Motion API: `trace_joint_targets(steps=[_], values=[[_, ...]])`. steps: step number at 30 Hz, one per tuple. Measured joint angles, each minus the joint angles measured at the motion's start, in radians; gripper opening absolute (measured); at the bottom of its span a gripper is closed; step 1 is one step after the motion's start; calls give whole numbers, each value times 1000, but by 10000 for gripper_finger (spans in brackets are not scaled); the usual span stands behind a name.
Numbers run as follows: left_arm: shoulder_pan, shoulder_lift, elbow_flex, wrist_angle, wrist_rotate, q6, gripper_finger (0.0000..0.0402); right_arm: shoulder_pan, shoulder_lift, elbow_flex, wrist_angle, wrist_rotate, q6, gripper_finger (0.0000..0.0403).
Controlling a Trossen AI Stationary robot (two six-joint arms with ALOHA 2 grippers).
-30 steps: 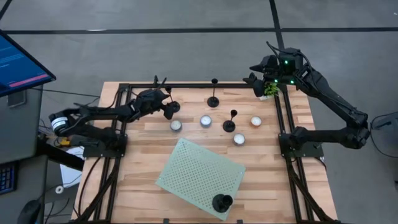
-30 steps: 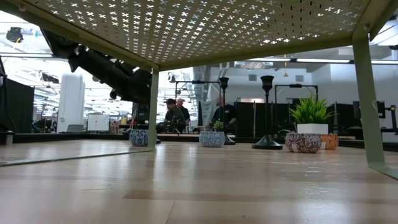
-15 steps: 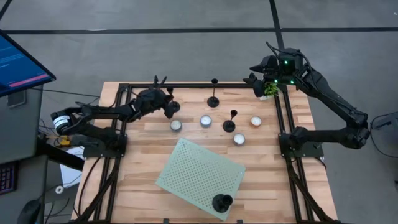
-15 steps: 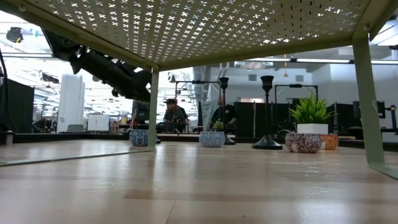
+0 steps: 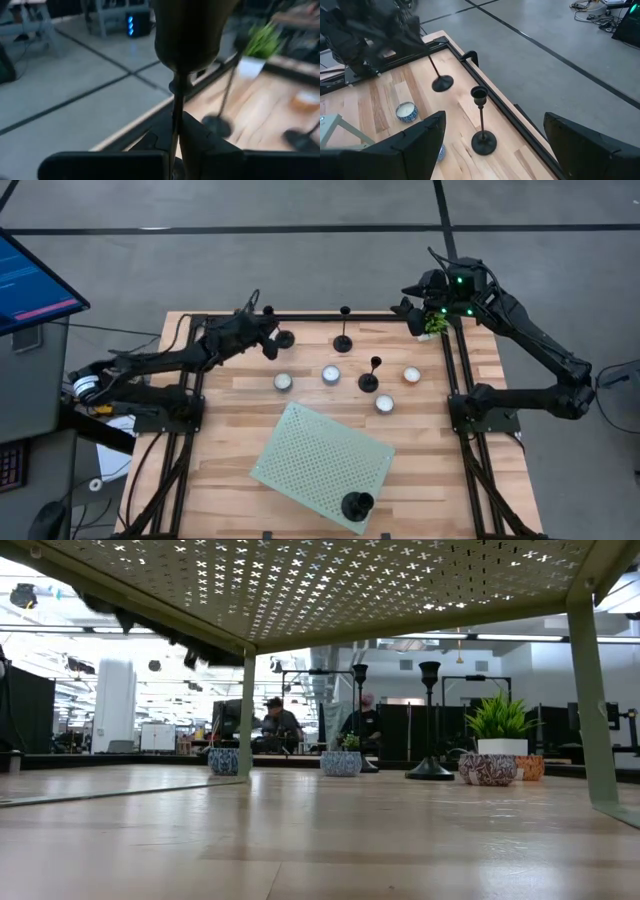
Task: Pick & Place candle stick holders
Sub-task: Put the candle holder on the shelf
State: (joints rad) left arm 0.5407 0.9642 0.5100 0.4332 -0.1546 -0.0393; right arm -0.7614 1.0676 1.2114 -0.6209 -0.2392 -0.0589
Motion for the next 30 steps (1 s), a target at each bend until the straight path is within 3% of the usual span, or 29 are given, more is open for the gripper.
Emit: trace_joint_targets(steps=[6,12,22,30], values=[[-154,-134,148,-186,-7,-23,13,2,0,0,1,0,8,327],[-399,-150,283,-310,-10,-48,12,2,0,0,5,-1,8,327],[-797,46,539,-521,-21,-160,12,2,0,0,9,-3,7,327],[-943,177,655,-539,-68,-213,12,2,0,0,8,-32,-8,327]])
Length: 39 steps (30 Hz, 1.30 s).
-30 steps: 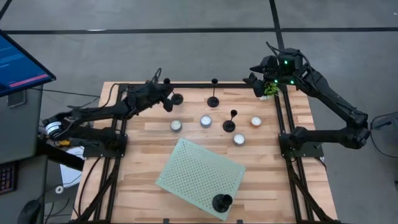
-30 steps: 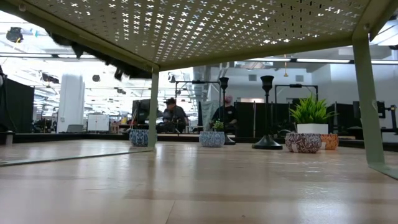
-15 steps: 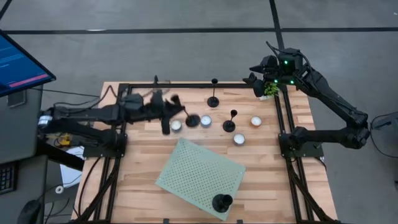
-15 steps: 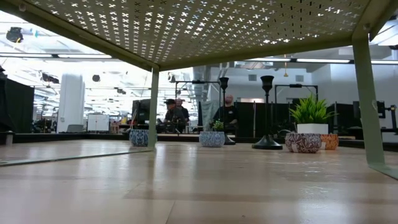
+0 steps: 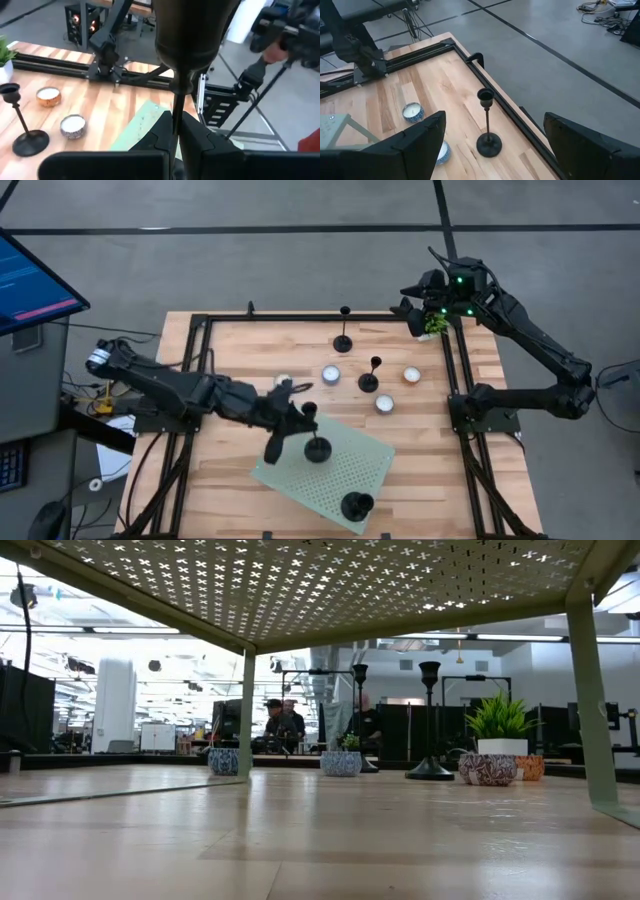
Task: Pick & Place candle stick holders
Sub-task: Put the candle holder on the shelf
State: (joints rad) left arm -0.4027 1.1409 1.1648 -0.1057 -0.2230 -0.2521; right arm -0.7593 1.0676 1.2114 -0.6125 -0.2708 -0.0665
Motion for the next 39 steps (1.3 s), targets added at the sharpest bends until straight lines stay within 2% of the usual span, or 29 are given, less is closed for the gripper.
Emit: trace_joint_targets(steps=[9,18,39], values=[[-102,146,84,-2,-20,-71,12,0,0,0,-4,-20,-22,327],[-192,236,148,1,-179,-59,12,0,0,0,-5,-53,-25,327],[-243,260,148,2,-235,-86,12,0,0,0,-20,-73,-49,327]])
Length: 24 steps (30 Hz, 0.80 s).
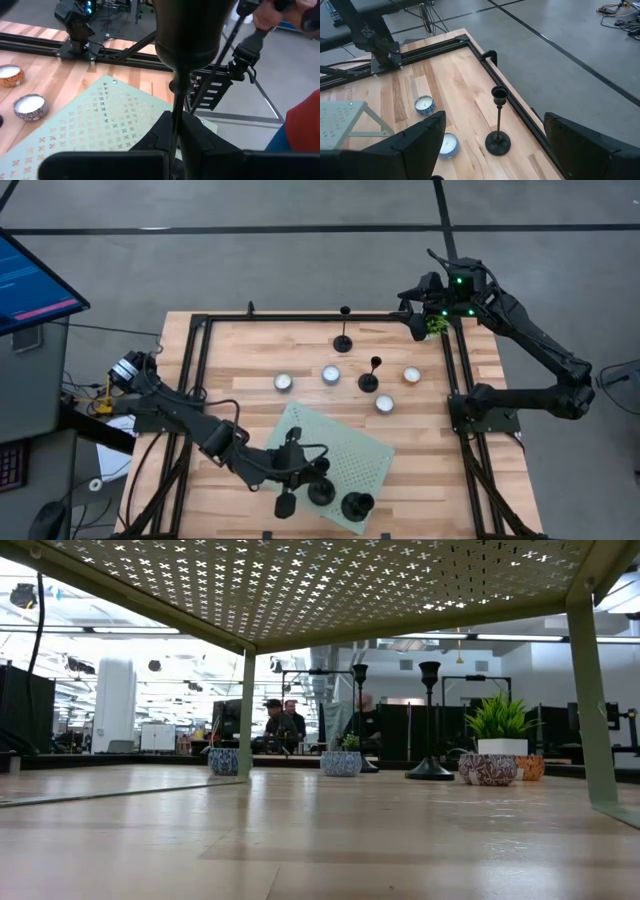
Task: Pick & Place candle stick holders
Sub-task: Put the candle holder on the shelf
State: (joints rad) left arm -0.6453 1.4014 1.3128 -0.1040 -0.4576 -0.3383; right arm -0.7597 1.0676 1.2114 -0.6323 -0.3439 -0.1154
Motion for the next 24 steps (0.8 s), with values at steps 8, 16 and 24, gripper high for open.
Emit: trace_joint_targets(steps=[8,16,24], values=[[1,0,0,0,-6,18,12,0,0,0,0,0,0,327],[2,8,0,6,7,17,13,0,0,0,0,0,0,327],[9,8,0,3,11,23,20,0,0,0,-2,0,0,327]])
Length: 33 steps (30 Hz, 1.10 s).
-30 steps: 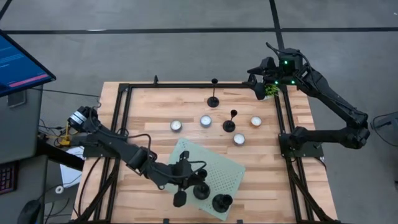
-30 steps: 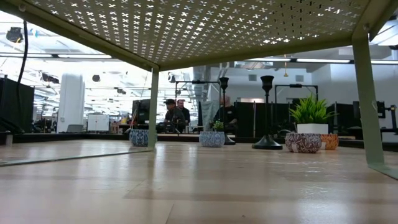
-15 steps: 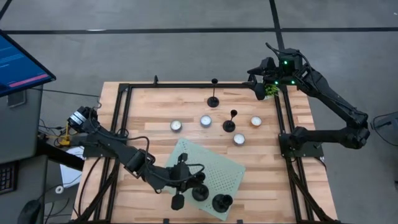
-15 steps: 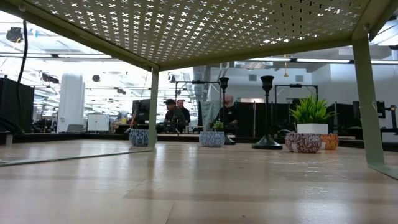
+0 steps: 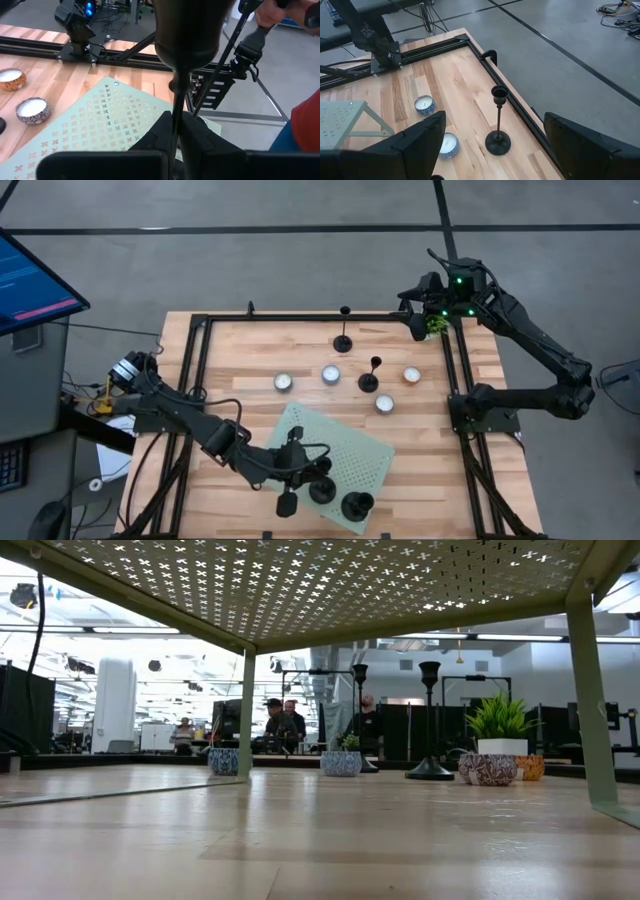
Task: Pick & Place candle stick holders
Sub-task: Put the candle holder on the shelf
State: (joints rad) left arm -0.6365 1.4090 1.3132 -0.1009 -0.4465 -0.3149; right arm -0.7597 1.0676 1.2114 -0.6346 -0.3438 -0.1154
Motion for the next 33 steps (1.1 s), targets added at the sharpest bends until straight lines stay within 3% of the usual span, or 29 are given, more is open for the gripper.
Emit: trace_joint_targets(steps=[18,33], values=[[0,1,0,3,-1,-33,40,0,0,0,0,0,-17,327],[0,1,0,12,-2,-76,121,0,0,0,0,0,-27,327]])
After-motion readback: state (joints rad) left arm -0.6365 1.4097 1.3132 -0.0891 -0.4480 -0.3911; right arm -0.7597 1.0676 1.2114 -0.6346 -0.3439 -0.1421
